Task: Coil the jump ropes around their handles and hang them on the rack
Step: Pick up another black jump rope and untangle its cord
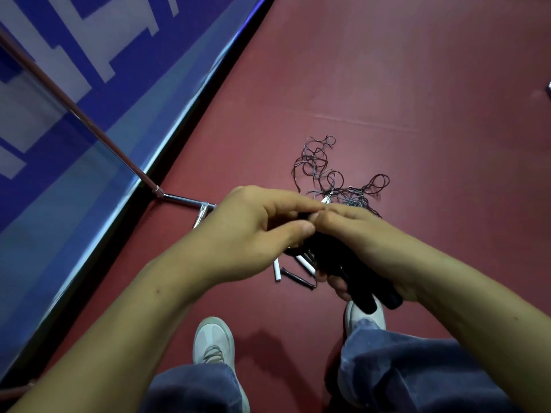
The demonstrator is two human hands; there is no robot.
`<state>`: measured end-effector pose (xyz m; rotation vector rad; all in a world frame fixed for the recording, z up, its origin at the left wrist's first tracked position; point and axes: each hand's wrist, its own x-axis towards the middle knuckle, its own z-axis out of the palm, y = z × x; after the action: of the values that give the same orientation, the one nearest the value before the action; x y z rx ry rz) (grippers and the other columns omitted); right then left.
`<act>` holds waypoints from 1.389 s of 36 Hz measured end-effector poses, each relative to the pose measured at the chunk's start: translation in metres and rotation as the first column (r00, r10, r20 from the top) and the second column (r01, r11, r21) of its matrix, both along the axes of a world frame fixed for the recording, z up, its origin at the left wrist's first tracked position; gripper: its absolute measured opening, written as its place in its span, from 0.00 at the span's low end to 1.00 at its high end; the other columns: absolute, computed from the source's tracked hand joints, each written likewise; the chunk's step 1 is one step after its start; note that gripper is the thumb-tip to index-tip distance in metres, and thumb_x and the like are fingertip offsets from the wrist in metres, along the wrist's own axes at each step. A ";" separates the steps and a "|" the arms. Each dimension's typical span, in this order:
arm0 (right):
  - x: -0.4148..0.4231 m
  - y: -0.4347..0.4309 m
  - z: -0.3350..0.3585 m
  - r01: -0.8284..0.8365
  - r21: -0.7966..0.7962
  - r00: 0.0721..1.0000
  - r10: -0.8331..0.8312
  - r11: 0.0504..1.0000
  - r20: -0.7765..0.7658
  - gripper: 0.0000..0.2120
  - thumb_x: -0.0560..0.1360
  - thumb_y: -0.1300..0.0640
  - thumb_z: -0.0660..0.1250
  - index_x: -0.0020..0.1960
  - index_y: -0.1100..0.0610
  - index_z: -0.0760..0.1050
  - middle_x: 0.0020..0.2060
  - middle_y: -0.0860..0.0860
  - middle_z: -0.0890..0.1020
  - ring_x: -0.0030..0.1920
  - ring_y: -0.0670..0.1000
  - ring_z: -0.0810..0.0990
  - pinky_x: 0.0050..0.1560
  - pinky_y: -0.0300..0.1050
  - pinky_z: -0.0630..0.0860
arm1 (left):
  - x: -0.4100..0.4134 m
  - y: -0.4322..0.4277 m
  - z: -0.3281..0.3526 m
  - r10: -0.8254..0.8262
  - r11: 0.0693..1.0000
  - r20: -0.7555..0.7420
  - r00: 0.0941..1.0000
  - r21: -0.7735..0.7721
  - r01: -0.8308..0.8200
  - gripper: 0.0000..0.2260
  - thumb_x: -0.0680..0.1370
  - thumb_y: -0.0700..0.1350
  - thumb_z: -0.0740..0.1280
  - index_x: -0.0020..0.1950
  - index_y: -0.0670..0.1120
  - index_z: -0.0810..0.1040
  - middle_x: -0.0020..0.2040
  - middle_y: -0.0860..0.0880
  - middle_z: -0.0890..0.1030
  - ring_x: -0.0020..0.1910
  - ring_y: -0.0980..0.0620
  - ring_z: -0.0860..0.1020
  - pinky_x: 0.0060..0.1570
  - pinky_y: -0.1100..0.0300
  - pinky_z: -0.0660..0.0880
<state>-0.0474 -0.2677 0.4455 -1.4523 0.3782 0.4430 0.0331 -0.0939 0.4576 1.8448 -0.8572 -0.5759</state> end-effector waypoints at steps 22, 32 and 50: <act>0.017 -0.004 -0.019 0.091 0.167 0.995 -0.084 0.982 -0.047 0.21 0.65 0.55 0.68 0.55 0.65 0.73 0.34 0.66 0.77 0.36 0.67 0.72 0.34 0.50 0.71 | 0.003 0.003 0.006 0.135 0.985 0.055 0.989 -0.113 -0.128 0.04 0.77 0.35 0.69 0.48 0.42 0.82 0.46 0.44 0.84 0.46 0.50 0.83 0.48 0.54 0.79; 0.010 -0.021 -0.006 0.075 0.487 0.995 -0.030 0.870 -0.099 0.18 0.71 0.47 0.65 0.50 0.61 0.73 0.35 0.59 0.76 0.25 0.50 0.70 0.27 0.39 0.67 | 0.000 0.008 0.015 0.262 0.807 -0.421 0.869 -0.399 -0.436 0.06 0.80 0.32 0.62 0.49 0.40 0.77 0.38 0.46 0.83 0.35 0.51 0.80 0.39 0.60 0.79; 0.012 -0.023 -0.007 0.175 0.188 0.975 -0.197 0.966 0.102 0.15 0.72 0.52 0.65 0.49 0.64 0.74 0.33 0.65 0.75 0.26 0.55 0.70 0.26 0.43 0.67 | -0.004 0.024 0.026 0.316 0.748 -0.461 0.829 -0.417 -0.516 0.05 0.71 0.37 0.66 0.46 0.38 0.77 0.33 0.46 0.79 0.31 0.52 0.75 0.36 0.62 0.76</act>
<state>-0.0358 -0.2907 0.4389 -1.2493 0.3651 0.2298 0.0294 -0.0702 0.4836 1.2960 -0.2717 -0.3228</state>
